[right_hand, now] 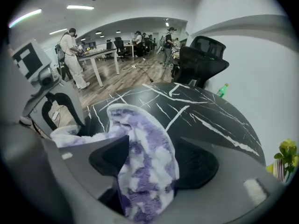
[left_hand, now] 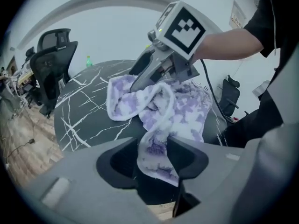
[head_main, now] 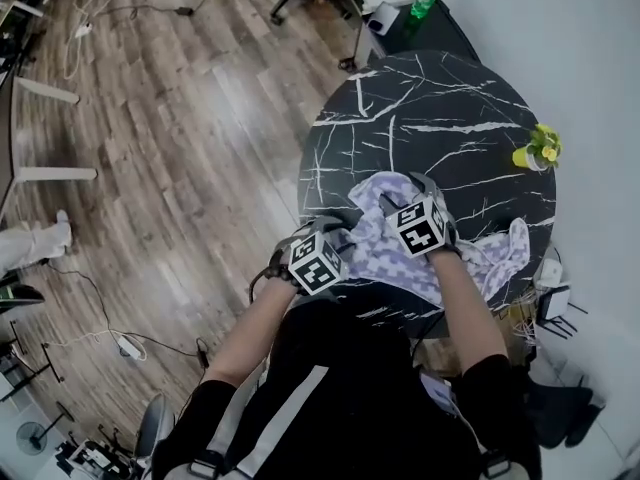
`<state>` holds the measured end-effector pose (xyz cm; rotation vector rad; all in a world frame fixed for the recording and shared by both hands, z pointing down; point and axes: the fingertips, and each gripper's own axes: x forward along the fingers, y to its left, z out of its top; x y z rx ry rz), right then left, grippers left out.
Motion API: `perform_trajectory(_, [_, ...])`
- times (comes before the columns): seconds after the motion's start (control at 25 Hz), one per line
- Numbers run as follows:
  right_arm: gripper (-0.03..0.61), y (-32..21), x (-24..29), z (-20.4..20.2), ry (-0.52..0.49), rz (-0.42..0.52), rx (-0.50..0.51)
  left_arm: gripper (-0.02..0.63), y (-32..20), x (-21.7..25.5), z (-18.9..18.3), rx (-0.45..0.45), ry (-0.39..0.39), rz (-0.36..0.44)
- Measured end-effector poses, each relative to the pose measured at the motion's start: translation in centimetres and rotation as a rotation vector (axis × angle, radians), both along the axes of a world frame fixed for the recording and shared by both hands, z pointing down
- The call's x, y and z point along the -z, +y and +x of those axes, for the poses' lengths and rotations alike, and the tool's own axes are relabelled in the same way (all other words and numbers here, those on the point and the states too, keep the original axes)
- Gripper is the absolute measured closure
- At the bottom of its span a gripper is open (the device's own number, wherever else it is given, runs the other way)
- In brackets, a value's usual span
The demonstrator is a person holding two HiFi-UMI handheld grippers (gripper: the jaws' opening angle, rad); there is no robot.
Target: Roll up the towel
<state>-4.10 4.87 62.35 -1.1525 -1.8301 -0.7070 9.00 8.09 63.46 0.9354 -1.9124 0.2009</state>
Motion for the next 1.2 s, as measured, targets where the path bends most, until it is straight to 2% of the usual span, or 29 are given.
perform_trajectory(0.08, [0.299, -0.4, -1.3, -0.4, -0.002, 0.028, -0.012, 0.446, -0.3, -0.4, 0.4, -0.021, 0.011, 0.015])
perform_trajectory(0.12, [0.327, -0.5, -1.8, -0.5, -0.002, 0.038, -0.013, 0.475, -0.2, -0.5, 0.5, -0.025, 0.021, 0.021])
perform_trajectory(0.2, [0.534, -0.4, -2.2, -0.8, -0.005, 0.039, -0.021, 0.514, 0.2, -0.8, 0.7, -0.01, 0.04, 0.022])
perform_trajectory(0.24, [0.534, -0.2, -2.1, -1.1, -0.01, 0.029, -0.029, 0.54, 0.6, -0.9, 0.6, 0.004, 0.046, 0.015])
perform_trajectory(0.44, [0.54, 2.2, -0.4, -4.1, -0.084, -0.022, -0.066, 0.551, 4.1, -0.8, -0.5, 0.08, 0.035, -0.048])
perform_trajectory(0.76, [0.54, 6.8, 0.7, -7.8, -0.161, -0.05, -0.083, 0.551, 11.7, -0.9, -0.2, 0.297, 0.036, -0.128])
perform_trajectory(1.04, [0.531, 11.0, 0.9, -8.3, -0.187, -0.084, -0.039, 0.54, 15.9, -0.2, 0.6, 0.476, 0.008, -0.168])
perform_trajectory(1.2, [0.515, 12.8, 1.0, -8.1, -0.191, -0.104, -0.038, 0.521, 17.2, 0.6, 1.0, 0.541, -0.015, -0.203])
